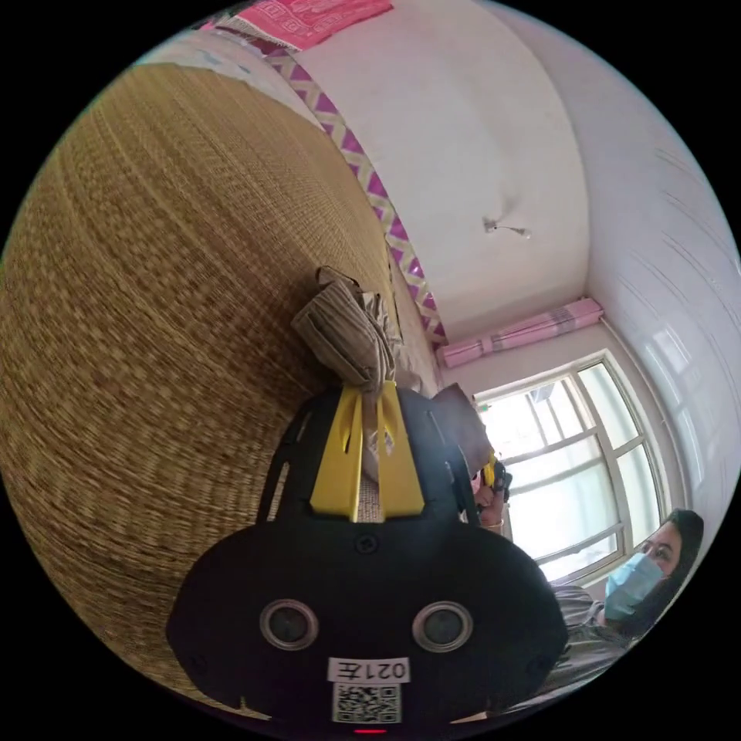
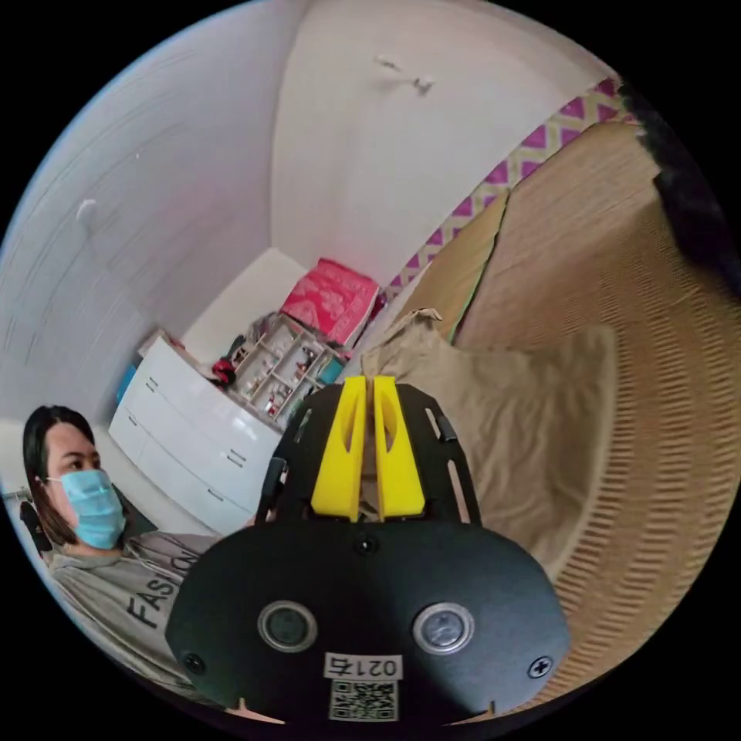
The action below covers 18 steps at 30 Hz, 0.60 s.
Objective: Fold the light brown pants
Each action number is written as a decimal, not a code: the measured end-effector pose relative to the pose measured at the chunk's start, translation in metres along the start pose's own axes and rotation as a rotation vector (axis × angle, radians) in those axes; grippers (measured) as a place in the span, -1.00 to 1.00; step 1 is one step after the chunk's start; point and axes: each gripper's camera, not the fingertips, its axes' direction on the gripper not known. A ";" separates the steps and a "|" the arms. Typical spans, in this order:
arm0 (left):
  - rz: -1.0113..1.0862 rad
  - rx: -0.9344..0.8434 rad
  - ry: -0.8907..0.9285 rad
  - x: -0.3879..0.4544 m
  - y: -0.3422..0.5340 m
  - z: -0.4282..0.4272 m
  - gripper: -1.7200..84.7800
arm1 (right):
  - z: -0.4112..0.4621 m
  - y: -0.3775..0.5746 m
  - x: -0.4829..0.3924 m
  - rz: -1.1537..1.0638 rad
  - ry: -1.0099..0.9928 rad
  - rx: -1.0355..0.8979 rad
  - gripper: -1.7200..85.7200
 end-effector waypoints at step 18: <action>-0.075 -0.021 -0.153 -0.051 -0.070 -0.093 -0.98 | -0.329 0.182 0.169 0.443 0.227 0.230 -0.96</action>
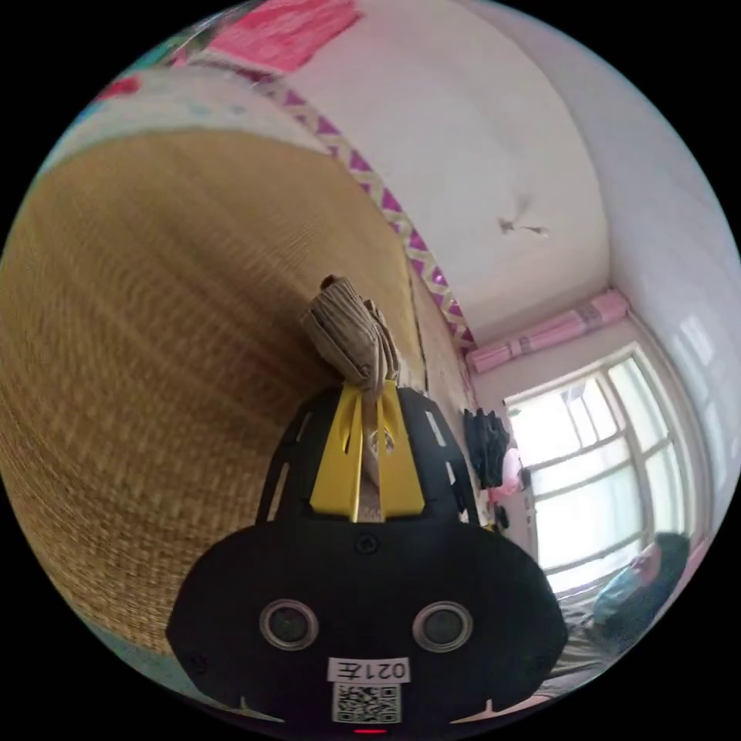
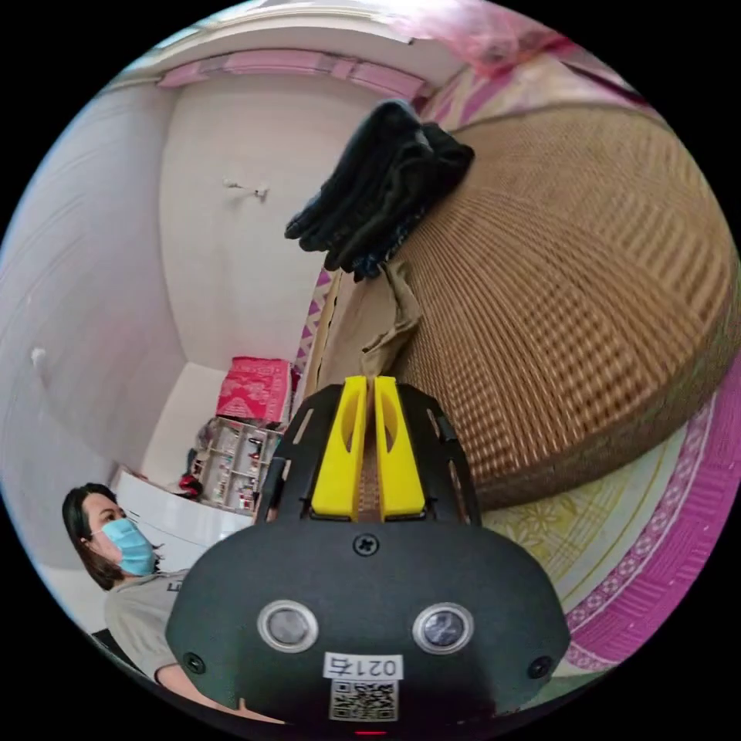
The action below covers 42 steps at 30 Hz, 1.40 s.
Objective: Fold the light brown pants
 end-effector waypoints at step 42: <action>1.177 -0.303 -0.400 0.467 -0.099 0.284 -0.74 | 0.390 -0.139 -0.259 -1.343 0.562 -1.003 -0.83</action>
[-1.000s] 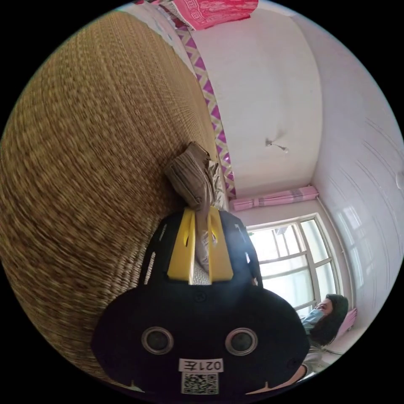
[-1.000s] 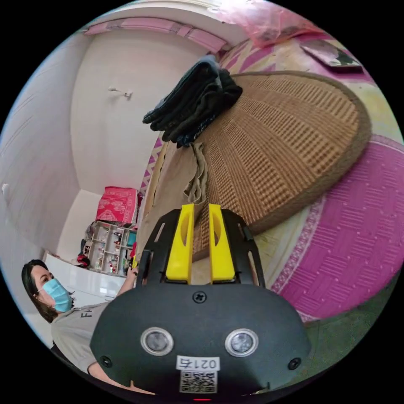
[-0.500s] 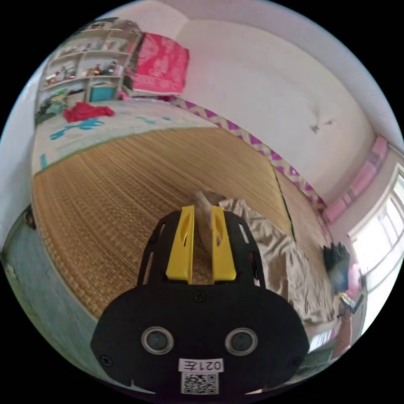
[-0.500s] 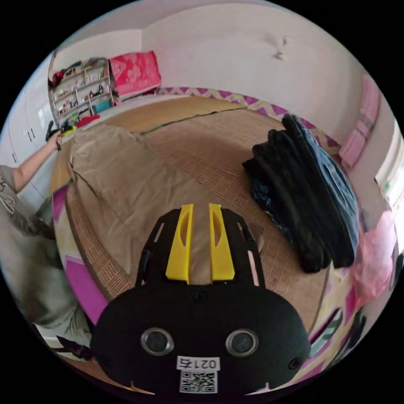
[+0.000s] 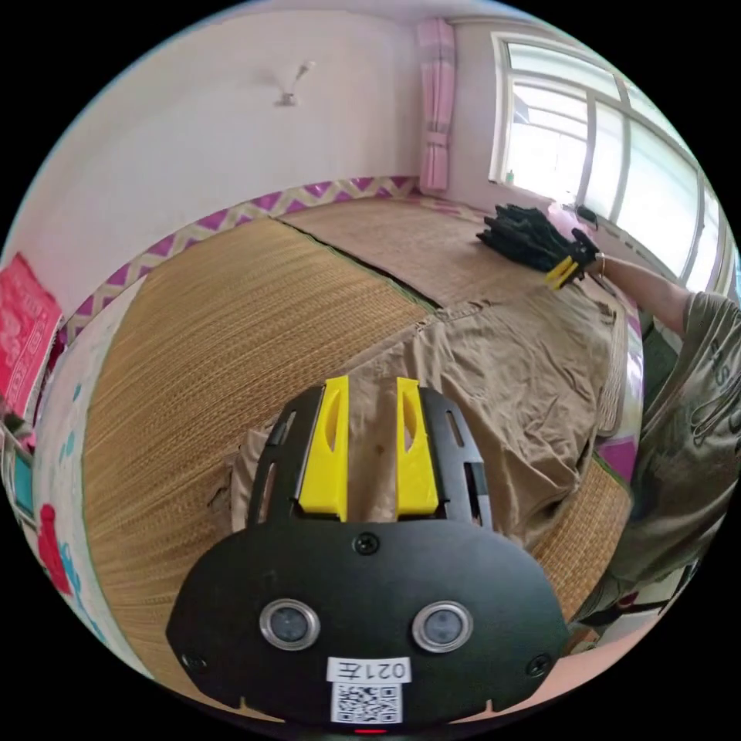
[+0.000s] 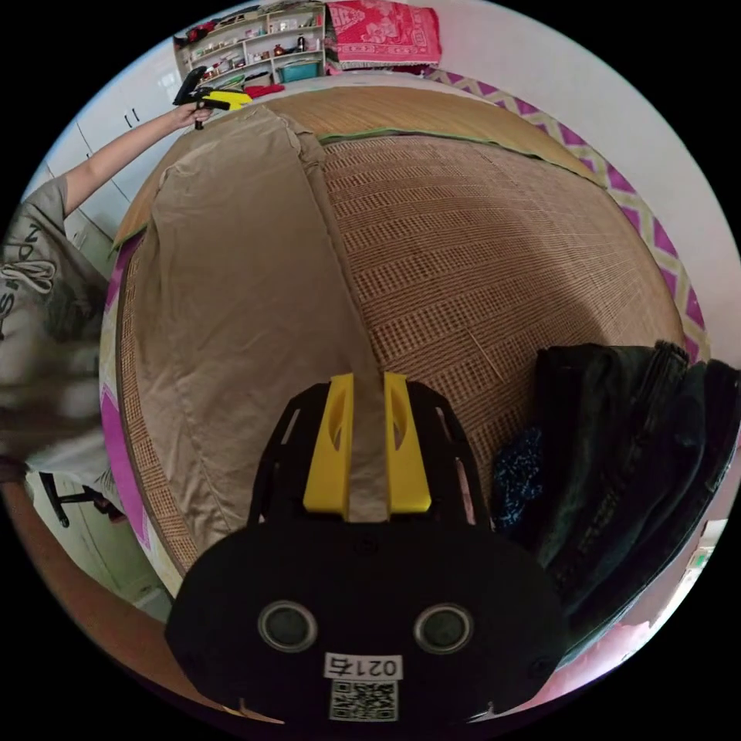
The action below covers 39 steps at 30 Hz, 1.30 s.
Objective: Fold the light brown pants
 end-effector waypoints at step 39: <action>0.261 0.144 0.083 0.037 0.009 -0.275 -0.98 | -0.219 0.165 -0.207 -0.076 0.166 0.367 -0.98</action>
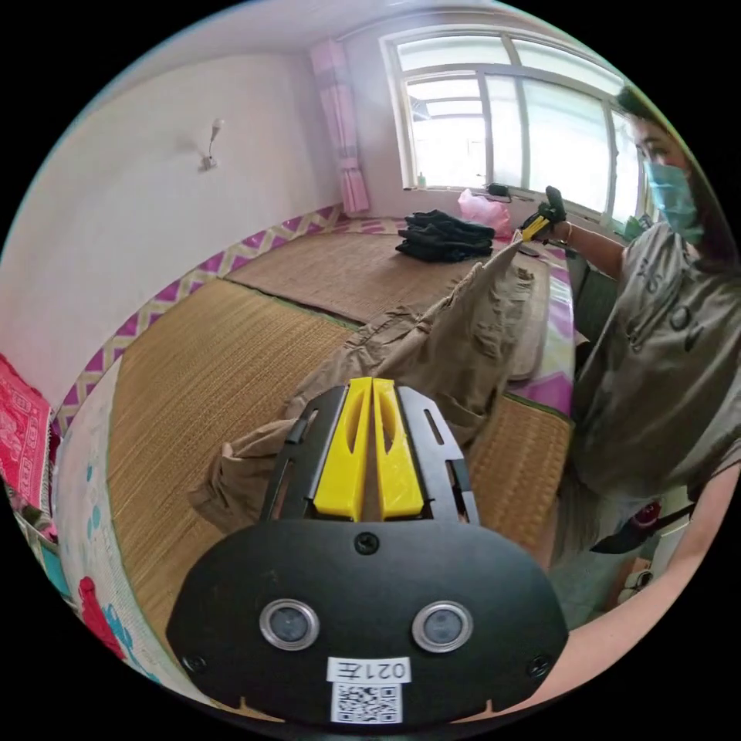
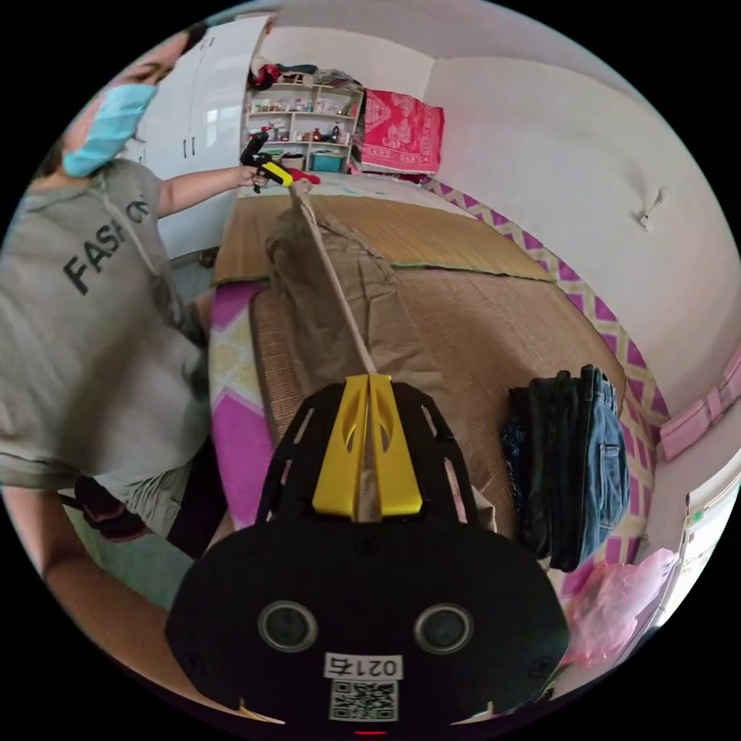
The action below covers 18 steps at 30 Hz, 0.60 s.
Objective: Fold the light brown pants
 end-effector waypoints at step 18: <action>-0.544 0.074 0.228 0.133 0.360 -0.081 -0.98 | 0.068 0.110 -0.229 0.232 -0.159 -0.139 -0.98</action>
